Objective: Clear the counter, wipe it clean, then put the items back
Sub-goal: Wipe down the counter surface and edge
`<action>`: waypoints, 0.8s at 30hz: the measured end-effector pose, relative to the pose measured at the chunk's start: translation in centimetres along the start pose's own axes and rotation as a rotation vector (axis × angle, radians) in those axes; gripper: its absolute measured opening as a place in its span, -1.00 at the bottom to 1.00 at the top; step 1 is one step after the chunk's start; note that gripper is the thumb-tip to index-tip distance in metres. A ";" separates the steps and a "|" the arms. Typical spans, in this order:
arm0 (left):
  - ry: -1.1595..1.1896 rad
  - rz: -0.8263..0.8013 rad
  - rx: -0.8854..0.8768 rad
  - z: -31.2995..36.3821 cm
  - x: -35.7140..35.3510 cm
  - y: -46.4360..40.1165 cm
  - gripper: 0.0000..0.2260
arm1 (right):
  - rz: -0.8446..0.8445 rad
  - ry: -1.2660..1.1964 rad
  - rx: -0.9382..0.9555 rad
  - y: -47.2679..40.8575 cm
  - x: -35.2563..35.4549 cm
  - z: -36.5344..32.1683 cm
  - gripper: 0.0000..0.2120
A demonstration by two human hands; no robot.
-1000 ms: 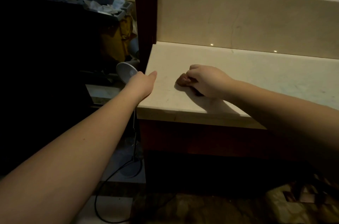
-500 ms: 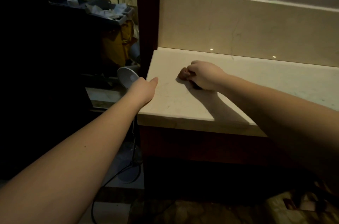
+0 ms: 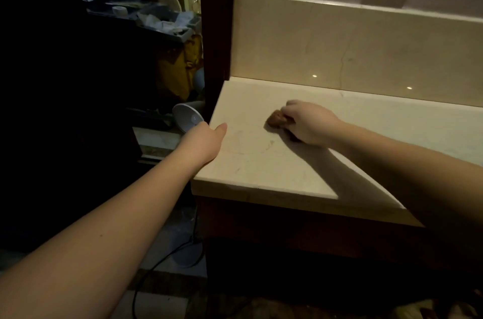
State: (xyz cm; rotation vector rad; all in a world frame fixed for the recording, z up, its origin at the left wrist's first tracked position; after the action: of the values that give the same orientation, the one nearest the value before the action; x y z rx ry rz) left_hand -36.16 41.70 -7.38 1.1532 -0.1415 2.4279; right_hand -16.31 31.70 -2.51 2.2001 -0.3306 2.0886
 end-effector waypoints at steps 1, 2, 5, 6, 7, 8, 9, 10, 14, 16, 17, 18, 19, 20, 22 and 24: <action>-0.016 0.001 0.002 0.1 0.0 0.0 -0.52 | 0.003 0.010 -0.029 -1.8 -0.3 0.5 -0.84; -0.034 0.003 0.004 0.1 0.0 0.0 -0.52 | -0.002 0.014 -0.043 -3.1 -0.4 0.6 -0.87; -0.135 -0.003 0.008 0.4 0.0 -0.1 -0.53 | -0.024 -0.029 0.007 -3.8 -0.5 0.5 -0.89; -0.173 -0.005 0.013 0.6 -0.1 -0.2 -0.53 | -0.034 -0.038 0.047 -2.7 -0.3 0.3 -0.88; -0.191 -0.002 0.028 0.7 -0.1 -0.3 -0.51 | -0.043 -0.041 0.095 -1.2 -0.1 0.2 -0.88; -0.198 0.005 0.042 0.8 0.0 -0.5 -0.50 | -0.062 -0.047 0.140 0.2 0.0 0.2 -0.88; -0.211 0.016 0.038 0.9 0.1 -0.8 -0.50 | -0.081 -0.060 0.170 1.4 -0.1 0.4 -0.88; -0.225 0.021 0.021 1.2 0.3 -1.0 -0.53 | -0.083 -0.058 0.180 2.0 -0.1 0.9 -0.89; -0.278 0.018 -0.112 3.9 1.0 -1.8 -0.51 | -0.022 0.009 0.053 -2.1 -0.1 3.8 -0.88; -0.333 -0.007 -0.174 5.6 1.0 -2.2 -0.49 | 0.010 0.008 -0.012 -5.7 -0.3 4.9 -0.87; -0.384 -0.041 -0.190 6.2 0.8 -2.4 -0.48 | 0.009 0.011 -0.036 -7.3 -0.6 5.2 -0.86; -0.440 -0.084 -0.196 6.6 0.6 -2.7 -0.47 | 0.012 0.012 -0.050 -8.4 -0.9 5.2 -0.84; -0.492 -0.123 -0.194 6.9 0.3 -3.1 -0.47 | 0.021 0.007 -0.049 -9.1 -1.2 5.0 -0.84; -0.536 -0.152 -0.188 7.0 0.1 -3.4 -0.48 | 0.028 -0.005 -0.033 -9.2 -1.4 4.7 -0.84; -0.611 -0.170 -0.179 7.1 -0.4 -3.8 -0.51 | 0.019 -0.030 0.036 -7.9 -1.5 4.3 -0.85; -0.670 -0.148 -0.172 7.2 -0.7 -4.1 -0.52 | -0.016 -0.033 0.099 -5.9 -1.2 4.9 -0.87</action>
State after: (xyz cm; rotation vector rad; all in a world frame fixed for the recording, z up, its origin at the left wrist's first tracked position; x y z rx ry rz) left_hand -28.85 43.09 -3.64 1.7734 -0.4395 1.7793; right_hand -10.27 36.46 -3.56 2.2856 -0.2164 2.1059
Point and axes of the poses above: each hand's wrist, its own y-axis away from the middle knuckle, its own x-axis out of the back of the hand, z = x × y, the point moved 2 cm from there along -y, towards the middle knuckle, and after that the axes turned 3 degrees about -x, right-handed, at the moved point
